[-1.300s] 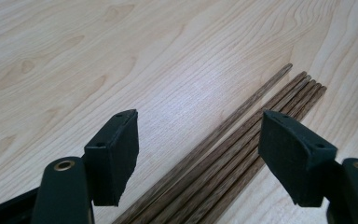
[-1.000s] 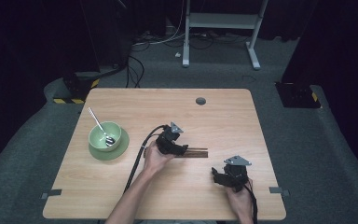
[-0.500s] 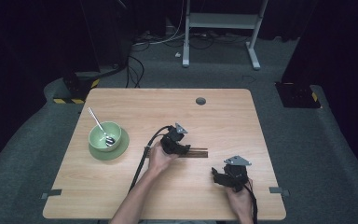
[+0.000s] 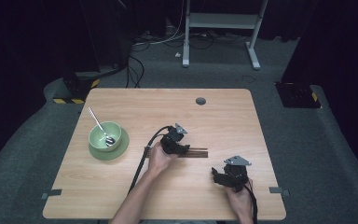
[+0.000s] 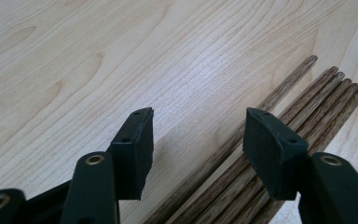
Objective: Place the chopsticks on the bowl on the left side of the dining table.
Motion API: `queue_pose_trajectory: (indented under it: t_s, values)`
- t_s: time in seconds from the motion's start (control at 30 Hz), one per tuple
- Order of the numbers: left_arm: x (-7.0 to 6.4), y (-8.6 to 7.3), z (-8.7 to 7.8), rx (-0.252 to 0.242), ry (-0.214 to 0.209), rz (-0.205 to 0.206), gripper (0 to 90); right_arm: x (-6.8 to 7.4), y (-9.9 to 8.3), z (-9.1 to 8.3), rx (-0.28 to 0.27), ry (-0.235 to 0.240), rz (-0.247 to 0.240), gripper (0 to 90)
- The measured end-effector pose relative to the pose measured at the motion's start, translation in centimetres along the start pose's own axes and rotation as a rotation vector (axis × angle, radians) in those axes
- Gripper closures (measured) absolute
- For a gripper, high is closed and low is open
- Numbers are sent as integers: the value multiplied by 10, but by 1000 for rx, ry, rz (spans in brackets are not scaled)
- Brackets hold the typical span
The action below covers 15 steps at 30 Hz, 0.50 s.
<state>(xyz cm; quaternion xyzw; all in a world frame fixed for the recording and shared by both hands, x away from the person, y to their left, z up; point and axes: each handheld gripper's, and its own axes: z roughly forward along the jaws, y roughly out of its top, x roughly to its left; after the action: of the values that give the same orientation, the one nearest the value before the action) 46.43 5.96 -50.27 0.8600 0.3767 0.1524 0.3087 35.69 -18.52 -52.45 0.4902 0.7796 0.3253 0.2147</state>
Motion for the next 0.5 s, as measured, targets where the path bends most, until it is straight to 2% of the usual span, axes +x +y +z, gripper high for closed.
queue_pose_trajectory:
  t_s: [0.5]
  values:
    - [5,-3,2,23,18,2,429,0,0,0,0,0,0,219]
